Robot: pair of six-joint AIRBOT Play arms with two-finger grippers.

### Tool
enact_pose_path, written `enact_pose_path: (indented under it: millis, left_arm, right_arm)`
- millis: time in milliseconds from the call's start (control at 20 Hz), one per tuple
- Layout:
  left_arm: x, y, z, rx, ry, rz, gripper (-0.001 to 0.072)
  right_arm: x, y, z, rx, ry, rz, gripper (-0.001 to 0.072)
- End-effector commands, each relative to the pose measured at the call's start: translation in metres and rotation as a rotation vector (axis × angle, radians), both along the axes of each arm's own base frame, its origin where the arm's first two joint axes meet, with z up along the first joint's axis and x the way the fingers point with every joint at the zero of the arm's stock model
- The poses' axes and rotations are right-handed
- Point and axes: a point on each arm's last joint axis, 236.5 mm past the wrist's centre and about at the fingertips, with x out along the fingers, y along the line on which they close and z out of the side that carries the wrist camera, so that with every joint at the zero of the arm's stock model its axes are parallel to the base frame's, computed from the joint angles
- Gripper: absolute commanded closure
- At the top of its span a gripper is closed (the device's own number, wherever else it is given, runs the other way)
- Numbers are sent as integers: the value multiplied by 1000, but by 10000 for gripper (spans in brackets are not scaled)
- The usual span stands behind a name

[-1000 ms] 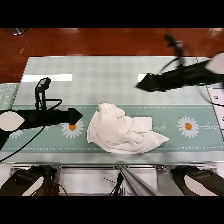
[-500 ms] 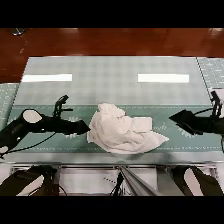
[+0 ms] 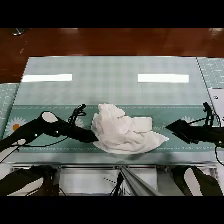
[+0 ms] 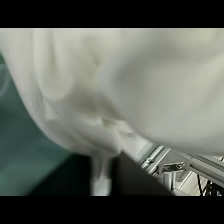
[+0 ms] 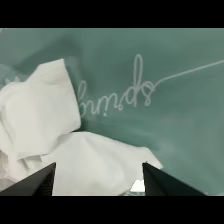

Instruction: Fold the shirts.

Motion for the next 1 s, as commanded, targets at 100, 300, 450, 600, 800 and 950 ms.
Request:
enact_pose_path:
  millis: [100, 300, 450, 600, 800, 950]
  left_arm:
    - [-4, -8, 3, -22, -19, -53, 679]
    - [6, -12, 10, -29, -36, -42, 680]
    - [8, -13, 11, -30, -38, -38, 679]
    - [8, -12, 11, -30, -38, -37, 680]
    - [15, -12, 9, -16, -42, -3, 680]
    - [20, -13, 11, -18, -57, 4, 680]
  right_arm:
    - [-46, -12, -19, -97, 181, 94, 92]
    - [-58, 9, -28, -65, 254, 216, 92]
    - [-43, 20, -40, -35, 244, 222, 92]
    - [-11, 31, -47, 20, 161, 177, 94]
    - [4, 36, -54, 69, 162, 168, 171]
    - [12, 52, -49, 149, 119, 205, 612]
